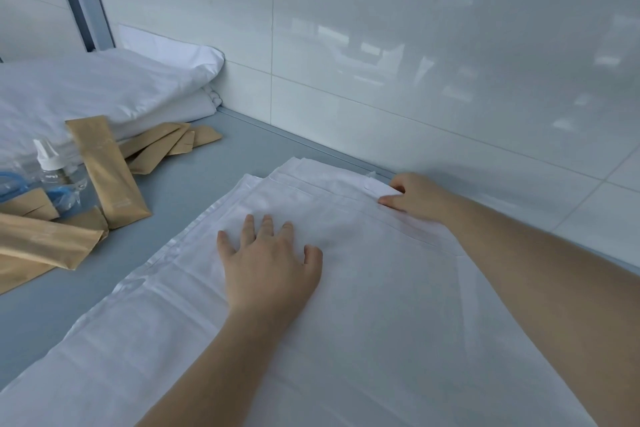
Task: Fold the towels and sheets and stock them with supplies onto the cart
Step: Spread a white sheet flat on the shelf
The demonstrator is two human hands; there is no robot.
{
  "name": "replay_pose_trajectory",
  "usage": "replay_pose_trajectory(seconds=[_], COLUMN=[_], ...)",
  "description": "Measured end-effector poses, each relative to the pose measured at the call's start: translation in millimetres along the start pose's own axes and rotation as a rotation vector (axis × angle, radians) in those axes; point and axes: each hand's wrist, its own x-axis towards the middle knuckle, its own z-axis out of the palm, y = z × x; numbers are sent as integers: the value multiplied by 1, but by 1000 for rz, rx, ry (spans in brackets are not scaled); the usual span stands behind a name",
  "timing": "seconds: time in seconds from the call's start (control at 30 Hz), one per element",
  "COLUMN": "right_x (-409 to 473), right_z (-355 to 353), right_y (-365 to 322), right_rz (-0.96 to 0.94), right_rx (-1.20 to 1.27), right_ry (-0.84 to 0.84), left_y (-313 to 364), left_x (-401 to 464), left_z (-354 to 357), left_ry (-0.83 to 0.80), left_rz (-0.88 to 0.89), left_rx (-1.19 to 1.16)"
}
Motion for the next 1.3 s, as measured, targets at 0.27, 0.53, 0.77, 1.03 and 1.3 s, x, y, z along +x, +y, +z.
replay_pose_trajectory(seconds=[0.27,0.53,0.77,1.03,1.3], right_x=[7,18,30,49,27], right_z=[8,22,39,38,48], right_y=[-8,-25,-64,-74,-87], right_rz=[-36,165,64,56,8], right_rx=[75,-204,-120,-19,-177], right_ry=[149,333,247,274,442], left_y=[-1,-2,0,-1,0], left_x=[-2,-1,3,-1,2], left_z=[-1,1,7,3,7], left_ry=[12,-10,-58,-9,-53], left_rz=[4,17,45,42,30], left_rx=[-23,-21,53,0,14])
